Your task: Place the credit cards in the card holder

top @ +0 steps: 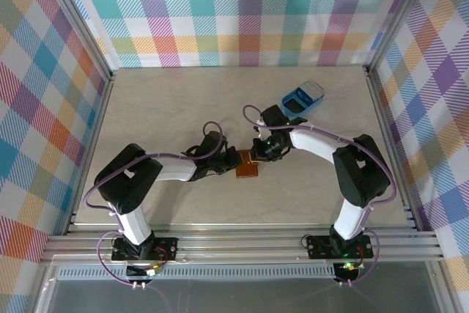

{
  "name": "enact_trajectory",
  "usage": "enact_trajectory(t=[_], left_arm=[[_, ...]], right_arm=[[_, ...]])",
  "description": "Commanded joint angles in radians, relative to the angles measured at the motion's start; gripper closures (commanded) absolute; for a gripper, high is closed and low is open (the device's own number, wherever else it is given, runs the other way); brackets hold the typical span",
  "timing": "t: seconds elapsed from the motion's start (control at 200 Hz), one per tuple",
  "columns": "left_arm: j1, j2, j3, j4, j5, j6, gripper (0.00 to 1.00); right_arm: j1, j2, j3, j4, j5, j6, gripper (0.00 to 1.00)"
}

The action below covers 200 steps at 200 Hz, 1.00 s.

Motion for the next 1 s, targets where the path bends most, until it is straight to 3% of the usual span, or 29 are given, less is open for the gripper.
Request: enact_trajectory(t=[0.0,0.315,0.995], left_arm=[[-0.005,0.025,-0.018,-0.020,0.002,-0.006,1.00],[0.004,0.023,-0.046,0.020,0.029,-0.014,1.00],[0.005,0.048,-0.034,0.038,0.054,-0.009,1.00]], right_arm=[[0.005,0.031,0.043,-0.055,0.008,-0.020,1.00],[0.010,0.089,0.089,-0.092,0.057,0.006,1.00],[0.027,0.156,0.121,-0.093,-0.009,0.014,1.00]])
